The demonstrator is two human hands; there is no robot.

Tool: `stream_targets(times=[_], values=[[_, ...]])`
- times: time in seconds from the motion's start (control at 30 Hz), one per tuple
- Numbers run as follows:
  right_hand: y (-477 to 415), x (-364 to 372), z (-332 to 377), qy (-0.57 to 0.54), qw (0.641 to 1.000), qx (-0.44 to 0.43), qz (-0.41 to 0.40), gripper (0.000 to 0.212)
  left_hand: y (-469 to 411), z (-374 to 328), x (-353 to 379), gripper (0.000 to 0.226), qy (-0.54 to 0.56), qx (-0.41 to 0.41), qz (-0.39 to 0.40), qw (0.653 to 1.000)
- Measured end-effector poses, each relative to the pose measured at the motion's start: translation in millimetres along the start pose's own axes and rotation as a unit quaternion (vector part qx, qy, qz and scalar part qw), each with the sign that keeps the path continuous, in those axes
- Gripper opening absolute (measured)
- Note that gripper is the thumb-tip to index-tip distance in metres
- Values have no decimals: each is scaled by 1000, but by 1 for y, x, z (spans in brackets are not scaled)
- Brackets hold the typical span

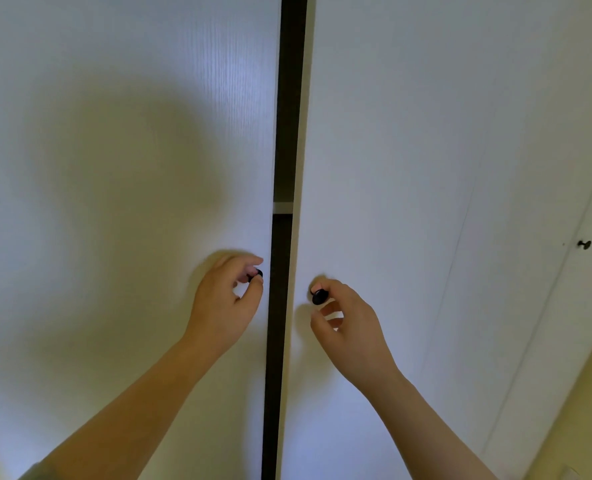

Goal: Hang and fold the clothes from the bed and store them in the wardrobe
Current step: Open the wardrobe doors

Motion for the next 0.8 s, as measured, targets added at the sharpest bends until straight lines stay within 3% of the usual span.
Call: stream_targets(times=[0.17, 0.3, 0.4, 0.5, 0.57, 0.8], values=[[15, -8, 1, 4, 1000, -8, -12, 31, -5, -22, 24, 32, 158, -48, 89, 982], [21, -7, 0, 15, 999, -17, -23, 37, -5, -33, 32, 28, 198, -58, 108, 972], [31, 4, -7, 20, 997, -12, -77, 68, -7, -32, 31, 28, 197, -50, 121, 972], [40, 29, -32, 50, 992, 61, -99, 113, -9, -30, 30, 27, 190, -50, 129, 972], [42, 44, -48, 66, 987, 114, -94, 127, -8, -31, 31, 27, 190, -46, 130, 972], [37, 53, -68, 98, 975, 151, -128, 129, -7, -33, 32, 27, 189, -32, 136, 972]])
Point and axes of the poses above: each hand's wrist, its own y-axis away from the middle knuckle, its own x-axis out of the palm, z = x × y, the point moved 9 cm from there along -y, towards the middle knuckle, and after that the axes turned 5 degrees about z, right-handed, at the moved point
